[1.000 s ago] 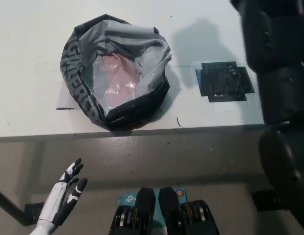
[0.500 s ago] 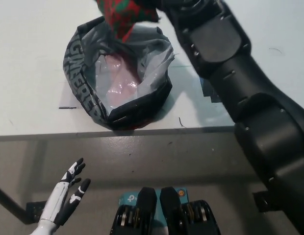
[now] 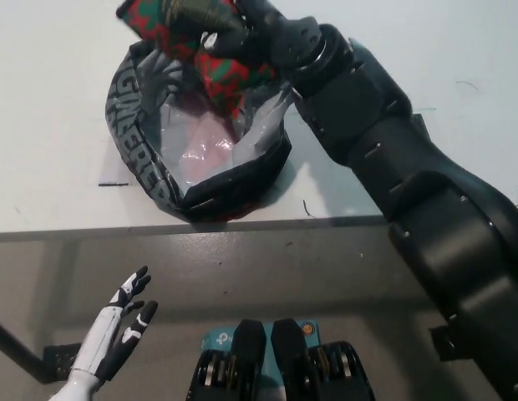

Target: The robot uses its right hand to pick up a bag of coffee beans and puts it in the black plastic bag, then the robot grabs the top of the bag and lifts it.

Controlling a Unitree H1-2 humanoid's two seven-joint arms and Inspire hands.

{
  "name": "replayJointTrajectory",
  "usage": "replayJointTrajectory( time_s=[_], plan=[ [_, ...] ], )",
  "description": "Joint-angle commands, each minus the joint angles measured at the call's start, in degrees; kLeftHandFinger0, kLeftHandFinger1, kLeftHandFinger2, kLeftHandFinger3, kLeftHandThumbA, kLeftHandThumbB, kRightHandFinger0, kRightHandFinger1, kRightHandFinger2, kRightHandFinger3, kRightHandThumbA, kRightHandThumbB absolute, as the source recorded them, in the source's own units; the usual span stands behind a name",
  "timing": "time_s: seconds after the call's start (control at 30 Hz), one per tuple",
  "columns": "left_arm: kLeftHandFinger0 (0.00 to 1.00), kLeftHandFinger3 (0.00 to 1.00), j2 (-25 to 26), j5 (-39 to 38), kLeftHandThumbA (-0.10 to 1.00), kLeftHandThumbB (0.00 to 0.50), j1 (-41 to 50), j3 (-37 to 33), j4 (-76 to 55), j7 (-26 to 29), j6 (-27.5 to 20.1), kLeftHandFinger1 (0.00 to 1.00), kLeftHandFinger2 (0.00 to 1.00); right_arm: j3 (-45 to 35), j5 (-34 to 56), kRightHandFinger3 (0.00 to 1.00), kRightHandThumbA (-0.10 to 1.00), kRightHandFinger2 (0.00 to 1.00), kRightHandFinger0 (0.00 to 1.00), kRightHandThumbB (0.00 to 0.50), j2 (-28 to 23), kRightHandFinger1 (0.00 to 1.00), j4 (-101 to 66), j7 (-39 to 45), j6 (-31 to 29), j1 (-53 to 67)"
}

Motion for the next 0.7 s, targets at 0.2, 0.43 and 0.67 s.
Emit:
replayJointTrajectory(
  time_s=[0.2, 0.43, 0.67],
  plan=[
    [0.91, 1.0, 1.22, -0.02, 0.96, 0.175, -2.13, -0.4, -0.63, -1.32, -0.67, 1.0, 1.0, -0.27, -2.31, 0.79, -0.1, 0.86, 0.03, 0.155, 2.26, 0.49, -0.53, -3.71, -7.69, -0.92],
    [0.91, 1.0, 1.18, -0.52, 0.93, 0.172, -2.76, -0.55, -0.58, -2.18, -0.32, 1.0, 1.0, 0.54, -3.66, 0.75, -0.1, 0.73, 0.0, 0.146, 3.19, 0.36, -0.13, -3.72, -8.99, 0.46],
    [0.89, 1.0, 1.2, -0.34, 0.94, 0.171, -3.18, -0.35, -0.98, -2.4, 0.14, 1.0, 1.0, 0.01, -3.97, 0.77, -0.1, 0.71, 0.0, 0.163, 3.88, 0.33, -0.31, -4.34, -8.7, 1.6]
  ],
)
